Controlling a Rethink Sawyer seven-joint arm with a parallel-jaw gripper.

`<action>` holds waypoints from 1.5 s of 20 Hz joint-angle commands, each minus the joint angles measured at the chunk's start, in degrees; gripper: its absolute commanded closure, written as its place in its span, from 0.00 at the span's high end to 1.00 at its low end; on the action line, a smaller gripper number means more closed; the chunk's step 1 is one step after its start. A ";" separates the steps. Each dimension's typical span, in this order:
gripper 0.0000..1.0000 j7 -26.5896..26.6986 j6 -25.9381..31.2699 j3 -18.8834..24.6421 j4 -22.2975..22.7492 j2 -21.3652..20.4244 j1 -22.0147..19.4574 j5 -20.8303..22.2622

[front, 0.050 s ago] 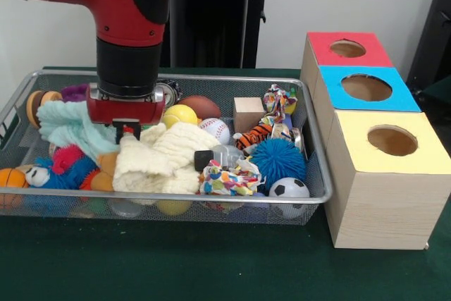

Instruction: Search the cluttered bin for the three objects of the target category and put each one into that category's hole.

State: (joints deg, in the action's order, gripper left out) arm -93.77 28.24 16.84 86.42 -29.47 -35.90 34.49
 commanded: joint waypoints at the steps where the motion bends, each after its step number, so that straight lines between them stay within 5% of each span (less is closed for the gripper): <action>1: 0.00 -2.07 -1.32 10.43 2.87 1.21 -7.04 -8.92; 10: 0.00 -4.47 0.65 16.35 6.94 -1.83 -9.18 -18.41; 18: 0.00 -4.71 -3.15 26.06 13.09 0.02 -14.92 -25.79; 30: 0.00 -9.61 -8.22 26.75 16.42 -2.05 -12.09 -28.12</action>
State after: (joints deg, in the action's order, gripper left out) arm -93.77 24.58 38.72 99.02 -30.27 -49.94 9.67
